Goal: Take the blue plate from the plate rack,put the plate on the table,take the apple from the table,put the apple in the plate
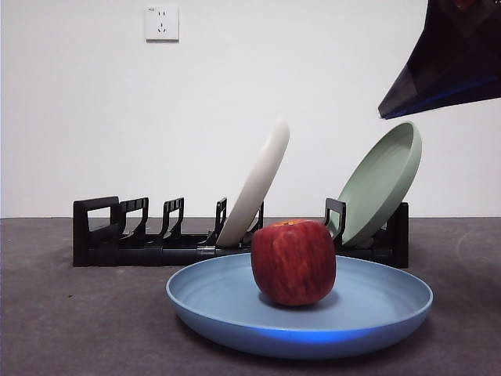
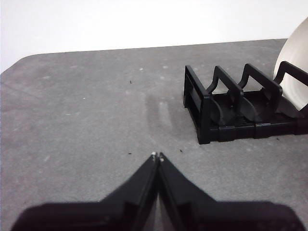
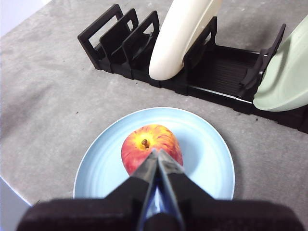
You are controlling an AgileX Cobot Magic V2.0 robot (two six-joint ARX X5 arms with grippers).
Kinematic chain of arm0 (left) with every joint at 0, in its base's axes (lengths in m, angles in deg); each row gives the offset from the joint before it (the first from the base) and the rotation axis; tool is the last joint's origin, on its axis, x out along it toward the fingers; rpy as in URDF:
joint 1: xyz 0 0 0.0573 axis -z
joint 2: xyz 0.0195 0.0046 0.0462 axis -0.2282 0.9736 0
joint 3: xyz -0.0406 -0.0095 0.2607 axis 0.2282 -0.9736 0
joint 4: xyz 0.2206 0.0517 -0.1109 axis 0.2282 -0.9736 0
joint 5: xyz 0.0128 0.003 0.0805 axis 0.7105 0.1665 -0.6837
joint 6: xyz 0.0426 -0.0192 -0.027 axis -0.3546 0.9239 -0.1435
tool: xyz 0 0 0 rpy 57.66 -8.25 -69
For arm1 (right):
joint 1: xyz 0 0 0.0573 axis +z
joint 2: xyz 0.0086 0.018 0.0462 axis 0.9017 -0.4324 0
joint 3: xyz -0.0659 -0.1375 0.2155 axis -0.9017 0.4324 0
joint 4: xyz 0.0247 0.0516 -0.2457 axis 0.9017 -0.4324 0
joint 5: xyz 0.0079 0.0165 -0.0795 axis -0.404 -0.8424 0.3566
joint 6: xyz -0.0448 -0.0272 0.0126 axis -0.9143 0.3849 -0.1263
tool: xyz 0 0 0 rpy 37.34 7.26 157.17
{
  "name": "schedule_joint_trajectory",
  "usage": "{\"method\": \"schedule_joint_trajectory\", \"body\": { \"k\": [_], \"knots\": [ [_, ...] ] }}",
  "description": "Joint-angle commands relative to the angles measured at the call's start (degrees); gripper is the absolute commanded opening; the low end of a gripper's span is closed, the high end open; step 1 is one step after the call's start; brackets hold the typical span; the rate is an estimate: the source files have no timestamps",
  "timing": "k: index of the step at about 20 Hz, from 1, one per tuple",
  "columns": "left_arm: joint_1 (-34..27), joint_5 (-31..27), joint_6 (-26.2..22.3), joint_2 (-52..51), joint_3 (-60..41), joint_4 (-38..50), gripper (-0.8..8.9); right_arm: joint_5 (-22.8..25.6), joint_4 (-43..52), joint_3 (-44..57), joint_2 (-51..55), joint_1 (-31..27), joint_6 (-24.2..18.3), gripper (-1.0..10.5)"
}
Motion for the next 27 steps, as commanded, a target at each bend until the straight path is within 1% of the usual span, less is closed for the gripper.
{"method": "schedule_joint_trajectory", "body": {
  "k": [1,11,12,13,14,15,16,19,22,23,25,27],
  "knots": [
    [-0.15,-0.13,-0.26,-0.15,-0.79,0.26,-0.03,0.17,0.22,0.07,0.09,0.02,0.55,-0.1],
    [-0.15,-0.13,-0.26,-0.15,-0.79,0.26,-0.03,0.09,-0.07,0.09,0.37,0.02,0.55,-0.1],
    [-0.15,-0.13,-0.26,-0.15,-0.79,0.26,-0.03,0.92,-0.68,0.09,1.57,-0.26,-0.11,-0.1],
    [-0.15,-0.13,-0.26,-0.15,-0.79,0.26,-0.03,2.6,-1.79,0.09,3.13,-1.16,-4.0,-0.1],
    [-0.15,-0.15,-0.26,-0.15,-0.79,0.26,-0.03,3.15,-3.1,0.13,4.59,-2.25,-6.99,-0.1],
    [-0.15,-0.15,-0.26,-0.15,-0.79,0.26,-0.03,3.04,-4.35,0.31,6.1,-4.11,-8.46,-0.1],
    [-0.15,-0.13,-0.26,-0.15,-0.79,0.26,-0.03,2.82,-5.16,0.7,8.15,-6.8,-8.79,-0.1],
    [-0.15,-0.15,-0.26,-0.15,-0.79,0.26,-0.03,2.4,-5.16,3.98,16.11,-17.0,-8.44,-0.1],
    [-0.15,-0.15,-0.26,-0.15,-0.79,0.26,-0.03,-4.7,-4.48,8.94,25.51,-28.92,-8.31,-0.1],
    [-0.15,-0.15,-0.26,-0.15,-0.79,0.26,-0.03,-5.05,-4.02,10.51,28.11,-31.74,-8.39,-0.1],
    [-0.15,-0.15,-0.26,-0.15,-0.79,0.26,-0.03,-5.05,-2.45,13.75,32.63,-35.54,-8.46,-0.1],
    [-0.15,-0.15,-0.26,-0.15,-0.79,0.26,-0.03,-4.72,-0.07,17.38,36.26,-36.65,-8.5,-0.1]
  ]
}}
